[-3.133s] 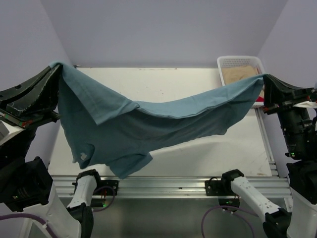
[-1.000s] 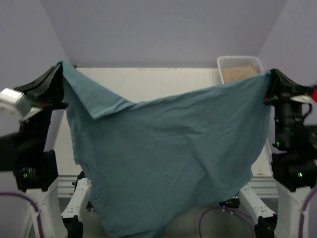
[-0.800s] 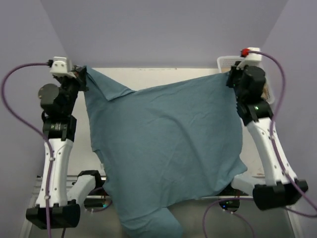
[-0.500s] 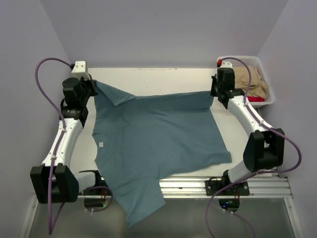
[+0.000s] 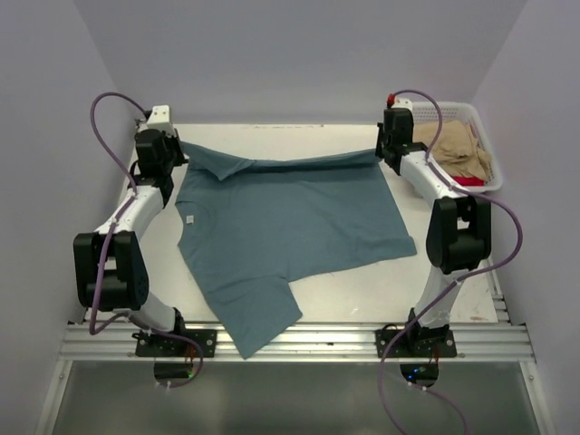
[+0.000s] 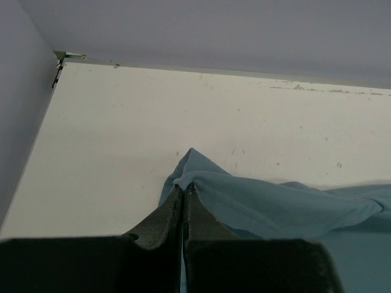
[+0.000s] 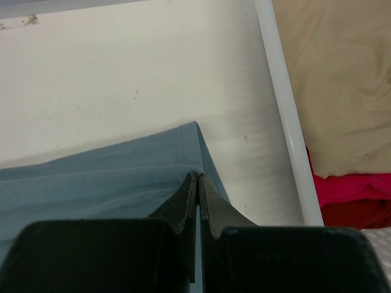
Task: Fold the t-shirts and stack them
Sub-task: Flatten the tshirt out
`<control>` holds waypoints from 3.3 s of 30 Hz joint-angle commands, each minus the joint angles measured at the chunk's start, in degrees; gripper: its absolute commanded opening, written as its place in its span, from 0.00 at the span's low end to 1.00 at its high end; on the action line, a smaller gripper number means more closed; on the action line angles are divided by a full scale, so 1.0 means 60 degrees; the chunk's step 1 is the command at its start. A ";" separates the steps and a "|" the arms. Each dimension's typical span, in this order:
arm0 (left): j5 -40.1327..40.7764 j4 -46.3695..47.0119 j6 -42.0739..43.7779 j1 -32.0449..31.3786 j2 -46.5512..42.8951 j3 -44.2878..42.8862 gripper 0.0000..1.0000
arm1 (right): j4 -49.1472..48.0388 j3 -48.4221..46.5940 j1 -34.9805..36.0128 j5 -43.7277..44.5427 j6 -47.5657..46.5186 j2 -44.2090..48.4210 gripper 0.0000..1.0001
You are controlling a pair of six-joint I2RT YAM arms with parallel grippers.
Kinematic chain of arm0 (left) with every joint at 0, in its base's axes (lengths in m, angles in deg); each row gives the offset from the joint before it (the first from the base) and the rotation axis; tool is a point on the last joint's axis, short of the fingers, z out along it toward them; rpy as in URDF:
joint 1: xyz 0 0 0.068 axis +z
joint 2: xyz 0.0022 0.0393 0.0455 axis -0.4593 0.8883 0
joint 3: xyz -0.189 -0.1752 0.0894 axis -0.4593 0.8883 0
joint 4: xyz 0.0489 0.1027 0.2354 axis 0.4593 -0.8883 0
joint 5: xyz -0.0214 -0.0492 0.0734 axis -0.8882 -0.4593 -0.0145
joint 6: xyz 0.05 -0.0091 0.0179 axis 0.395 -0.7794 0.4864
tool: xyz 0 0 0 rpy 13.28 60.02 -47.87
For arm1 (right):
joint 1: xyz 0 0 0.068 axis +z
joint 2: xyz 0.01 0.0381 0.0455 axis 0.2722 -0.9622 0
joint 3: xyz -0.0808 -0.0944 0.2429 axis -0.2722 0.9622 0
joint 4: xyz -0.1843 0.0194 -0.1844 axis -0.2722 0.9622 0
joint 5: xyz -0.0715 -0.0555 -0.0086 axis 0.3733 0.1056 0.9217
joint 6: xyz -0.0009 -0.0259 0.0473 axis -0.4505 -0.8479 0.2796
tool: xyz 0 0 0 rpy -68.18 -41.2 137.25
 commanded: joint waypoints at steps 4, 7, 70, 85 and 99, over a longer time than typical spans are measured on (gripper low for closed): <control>0.0105 0.1271 -0.0176 0.0016 0.0848 -0.0929 0.00 | -0.0435 -0.1370 -0.0056 0.0818 0.0101 -0.1013 0.00; 0.0031 0.1199 -0.0205 0.0016 0.1389 -0.1398 0.00 | -0.0216 -0.2206 -0.0071 0.0906 0.0043 -0.1760 0.00; 0.1569 -0.0868 -0.3882 -0.2313 0.0848 0.1149 0.00 | 0.1952 -0.1021 -0.0042 -0.1891 0.1229 -0.1411 0.00; 0.1789 -0.1643 -0.4424 -0.2313 0.3075 -0.0007 0.00 | 0.2875 -0.1901 -0.0042 -0.2096 0.1419 -0.2289 0.00; 0.1672 -0.1892 -0.3663 -0.1992 0.4862 -0.2321 0.00 | 0.3052 -0.1534 -0.0042 -0.1862 0.1405 -0.1894 0.00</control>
